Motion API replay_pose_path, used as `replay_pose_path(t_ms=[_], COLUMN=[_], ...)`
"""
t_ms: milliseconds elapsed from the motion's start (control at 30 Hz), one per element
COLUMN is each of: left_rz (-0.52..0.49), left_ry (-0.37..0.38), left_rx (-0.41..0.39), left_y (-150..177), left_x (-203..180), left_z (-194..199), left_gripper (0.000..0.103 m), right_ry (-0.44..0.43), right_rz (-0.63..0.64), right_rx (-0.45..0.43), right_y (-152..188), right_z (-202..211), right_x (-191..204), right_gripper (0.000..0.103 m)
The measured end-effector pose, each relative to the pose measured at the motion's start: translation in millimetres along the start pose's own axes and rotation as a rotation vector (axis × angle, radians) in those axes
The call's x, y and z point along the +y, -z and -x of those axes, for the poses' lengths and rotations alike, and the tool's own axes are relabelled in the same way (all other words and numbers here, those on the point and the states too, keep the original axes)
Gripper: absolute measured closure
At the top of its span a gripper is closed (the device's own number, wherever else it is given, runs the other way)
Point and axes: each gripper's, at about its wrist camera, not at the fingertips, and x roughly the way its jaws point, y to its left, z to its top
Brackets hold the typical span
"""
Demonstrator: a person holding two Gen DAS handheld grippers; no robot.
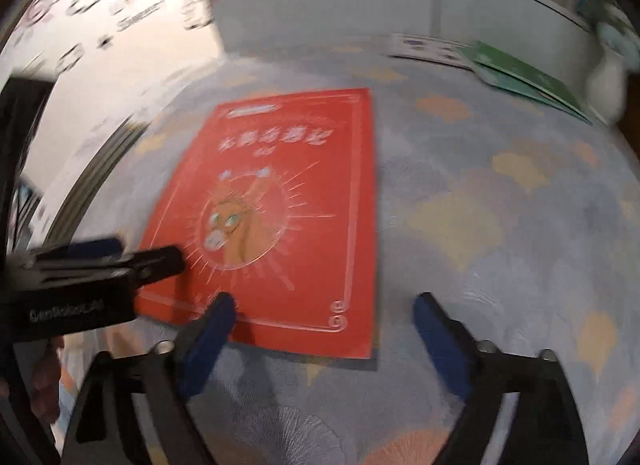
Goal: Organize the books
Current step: 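Pull the red book off the pile across the bed with the right gripper, then grasp the red book with the left gripper while the right gripper holds it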
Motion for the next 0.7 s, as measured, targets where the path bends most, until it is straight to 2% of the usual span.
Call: replay_pose_path(t_ms=[100,200,300,333,500,700], left_rz=[-0.018,-0.020,-0.042,-0.058,-0.101,-0.089], left_ry=[0.000,-0.001,-0.004,-0.012,0.002,0.007], left_rx=[0.011,-0.007,-0.028,-0.042,-0.223,-0.243], left_y=[-2,-1,4,5,25,25], left_x=[-14,-21,-28,-32,-33,-31], left_z=[-4,-5,-8,-10,-5,-4], left_gripper=[0.018,0.016,0.003,0.000,0.000,0.000], right_ry=[-0.009,-0.037,-0.027,-0.026,-0.021,-0.015], right_rz=[0.108,0.114,0.122,0.123,0.126,0.131], right_rx=[-0.059,-0.069,-0.069,-0.069,-0.070,-0.070], right_y=[7,8,11,10,14,14], right_z=[-3,-4,-1,-1,3,3], right_x=[5,2,6,6,9,10], right_gripper=[0.000,0.000,0.000,0.000,0.000,0.000])
